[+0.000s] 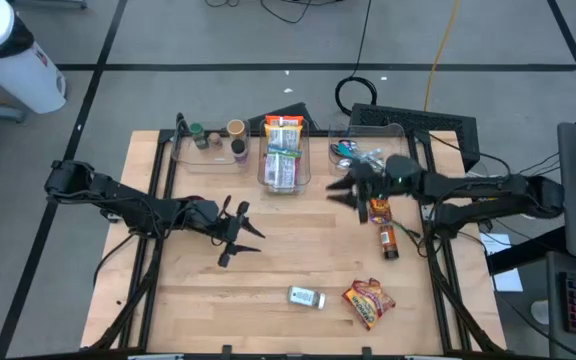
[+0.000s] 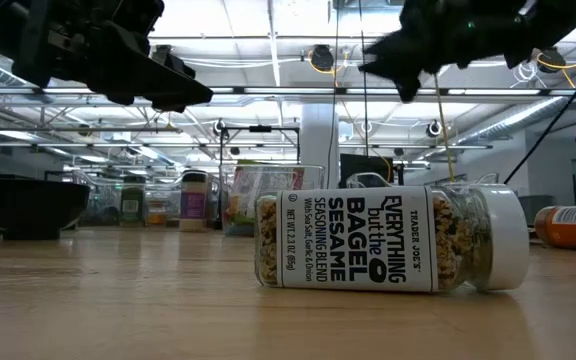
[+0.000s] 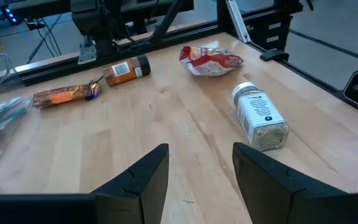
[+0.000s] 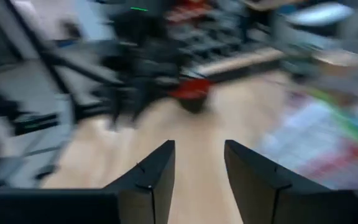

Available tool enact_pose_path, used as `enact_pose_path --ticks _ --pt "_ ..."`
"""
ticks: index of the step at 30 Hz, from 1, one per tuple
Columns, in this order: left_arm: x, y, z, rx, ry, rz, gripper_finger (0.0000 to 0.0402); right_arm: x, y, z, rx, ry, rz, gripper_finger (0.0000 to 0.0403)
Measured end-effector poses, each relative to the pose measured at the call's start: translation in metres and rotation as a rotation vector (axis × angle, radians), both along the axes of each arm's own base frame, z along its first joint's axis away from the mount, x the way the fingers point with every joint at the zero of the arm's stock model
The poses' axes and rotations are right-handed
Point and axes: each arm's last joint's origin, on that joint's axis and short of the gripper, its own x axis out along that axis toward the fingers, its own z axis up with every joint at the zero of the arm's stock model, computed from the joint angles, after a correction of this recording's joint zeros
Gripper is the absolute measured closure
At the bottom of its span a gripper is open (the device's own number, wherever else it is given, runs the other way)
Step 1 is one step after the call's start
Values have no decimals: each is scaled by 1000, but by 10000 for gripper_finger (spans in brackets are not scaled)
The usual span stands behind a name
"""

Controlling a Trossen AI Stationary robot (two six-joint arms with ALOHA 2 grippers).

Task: Pick & Place Food Item
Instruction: Put the orange seasoning pack into the left transparent bin

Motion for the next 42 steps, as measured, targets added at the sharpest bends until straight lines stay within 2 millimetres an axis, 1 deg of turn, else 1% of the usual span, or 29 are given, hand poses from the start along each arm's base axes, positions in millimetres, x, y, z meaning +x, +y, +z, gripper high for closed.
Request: enact_pose_path --ticks 3,6,8,11,14,17,20,24,26,30,37,42 --pt "1 3 0 14 -1 60 215 16 24 0 -39 -82 116 257" --pt "2 12 -1 11 8 164 215 28 41 -6 -87 -117 196 246" --pt "2 23 -2 -3 20 216 215 34 48 -13 -114 -106 229 238" --pt "3 42 -1 -30 20 275 215 43 52 -27 -157 -61 253 226" --pt "2 63 1 -60 -3 291 215 50 49 -40 -217 -22 241 215" --pt "0 82 6 -79 -59 248 215 55 43 -51 -304 17 204 204" --pt "-3 97 11 -92 -108 211 215 58 34 -60 -370 50 191 195" --pt "-9 114 12 -93 -121 197 215 62 21 -69 -397 68 161 186" --pt "-12 119 11 -89 -118 187 215 64 17 -71 -401 65 147 184" --pt "-13 128 3 -101 -86 175 215 66 11 -77 -418 73 135 185" --pt "-5 141 -17 -110 -67 189 215 66 1 -78 -474 71 113 192" --pt "2 143 -29 -1 -77 218 215 65 -6 -79 -492 85 95 191"
